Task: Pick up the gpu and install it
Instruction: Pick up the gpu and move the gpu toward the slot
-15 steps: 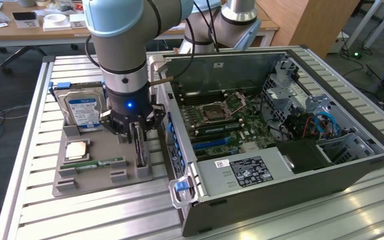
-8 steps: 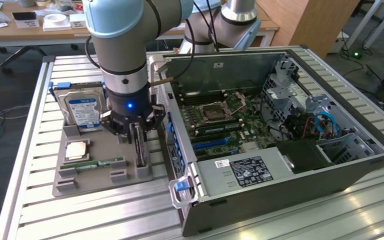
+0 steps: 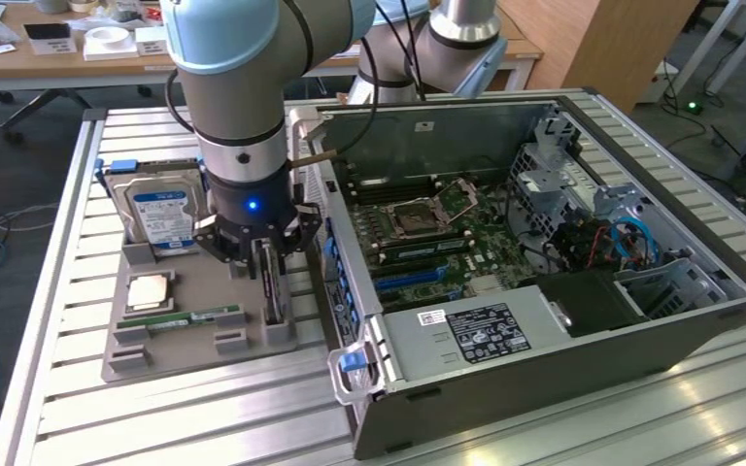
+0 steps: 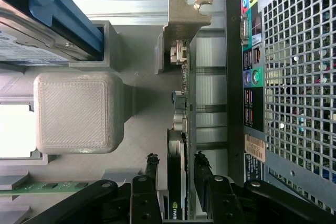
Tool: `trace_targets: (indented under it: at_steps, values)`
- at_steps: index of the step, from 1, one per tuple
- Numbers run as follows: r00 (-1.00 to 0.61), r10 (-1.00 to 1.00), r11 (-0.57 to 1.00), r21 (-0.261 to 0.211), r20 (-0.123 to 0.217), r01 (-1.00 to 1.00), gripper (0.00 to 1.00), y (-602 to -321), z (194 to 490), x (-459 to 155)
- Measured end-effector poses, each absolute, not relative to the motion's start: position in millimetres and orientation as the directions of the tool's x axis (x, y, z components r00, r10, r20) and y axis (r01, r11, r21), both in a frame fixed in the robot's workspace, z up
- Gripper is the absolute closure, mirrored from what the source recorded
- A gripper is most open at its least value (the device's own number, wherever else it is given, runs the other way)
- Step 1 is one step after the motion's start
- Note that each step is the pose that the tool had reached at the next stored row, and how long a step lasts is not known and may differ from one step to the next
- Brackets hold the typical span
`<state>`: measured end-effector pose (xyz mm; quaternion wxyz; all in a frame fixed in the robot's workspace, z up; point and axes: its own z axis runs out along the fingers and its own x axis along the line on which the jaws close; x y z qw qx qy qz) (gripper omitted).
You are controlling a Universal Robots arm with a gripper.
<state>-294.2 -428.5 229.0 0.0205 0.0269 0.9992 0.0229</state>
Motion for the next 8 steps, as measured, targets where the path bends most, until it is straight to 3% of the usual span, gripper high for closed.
trace_targets:
  at_steps: [6, 7, 8]
  values:
    - [-0.998, 0.055, 0.997, 0.047, -0.040, 0.053, 0.60, -428.5, 229.0, -294.2]
    - [-0.998, 0.055, 0.997, 0.047, -0.040, 0.053, 0.67, -428.5, 229.0, -294.2]
    - [-0.998, 0.055, 0.997, 0.047, -0.040, 0.053, 0.67, -428.5, 229.0, -294.2]
